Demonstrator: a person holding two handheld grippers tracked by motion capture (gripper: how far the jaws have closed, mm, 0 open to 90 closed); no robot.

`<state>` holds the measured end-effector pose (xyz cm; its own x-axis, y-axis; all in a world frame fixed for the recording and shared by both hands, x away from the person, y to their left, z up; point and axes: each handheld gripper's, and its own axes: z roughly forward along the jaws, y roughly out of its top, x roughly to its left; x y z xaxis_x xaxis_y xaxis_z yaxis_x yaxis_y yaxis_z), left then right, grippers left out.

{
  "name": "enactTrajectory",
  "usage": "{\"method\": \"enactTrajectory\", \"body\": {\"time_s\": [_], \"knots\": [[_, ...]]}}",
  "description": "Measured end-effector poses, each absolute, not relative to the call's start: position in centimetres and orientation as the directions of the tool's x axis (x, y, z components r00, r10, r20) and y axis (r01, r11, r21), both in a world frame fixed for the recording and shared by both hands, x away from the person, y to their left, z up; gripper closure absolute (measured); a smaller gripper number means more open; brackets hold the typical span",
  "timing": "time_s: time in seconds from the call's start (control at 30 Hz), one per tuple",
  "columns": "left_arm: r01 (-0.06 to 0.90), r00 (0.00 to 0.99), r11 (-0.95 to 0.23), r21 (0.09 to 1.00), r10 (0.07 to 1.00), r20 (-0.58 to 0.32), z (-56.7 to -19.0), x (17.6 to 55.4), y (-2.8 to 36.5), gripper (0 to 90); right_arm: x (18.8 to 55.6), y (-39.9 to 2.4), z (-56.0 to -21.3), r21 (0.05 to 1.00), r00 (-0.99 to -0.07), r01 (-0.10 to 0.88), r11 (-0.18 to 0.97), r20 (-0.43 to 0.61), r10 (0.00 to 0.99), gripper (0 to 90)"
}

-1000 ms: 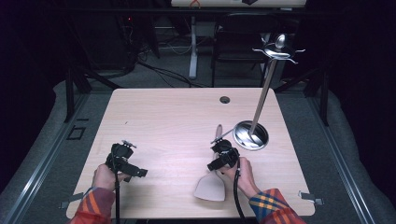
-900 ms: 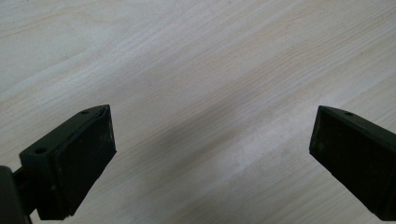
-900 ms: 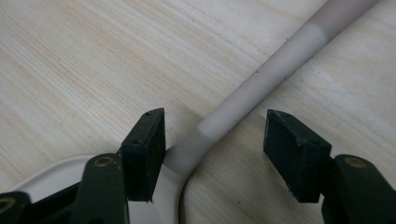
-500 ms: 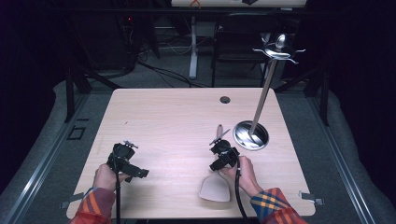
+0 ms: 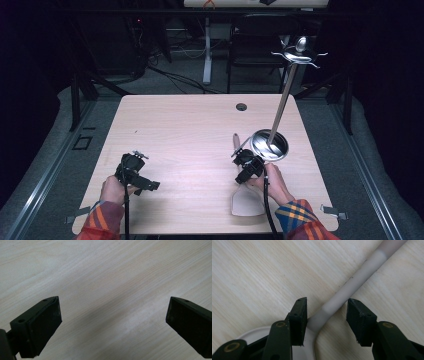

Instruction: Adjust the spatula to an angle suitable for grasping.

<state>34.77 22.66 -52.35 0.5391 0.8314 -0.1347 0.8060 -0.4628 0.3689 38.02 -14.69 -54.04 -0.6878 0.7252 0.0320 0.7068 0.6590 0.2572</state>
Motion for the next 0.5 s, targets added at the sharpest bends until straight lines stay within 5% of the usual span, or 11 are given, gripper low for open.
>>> {"method": "enactTrajectory", "body": {"time_s": [0.5], "knots": [[0.796, 0.559, -0.484, 0.365, 0.819, -0.133, -52.4, 34.8, 22.6, 0.0, 37.6, -17.8, -53.6, 0.198, -0.698, 0.7, 0.686, -0.014, 0.716, 63.0]]}}
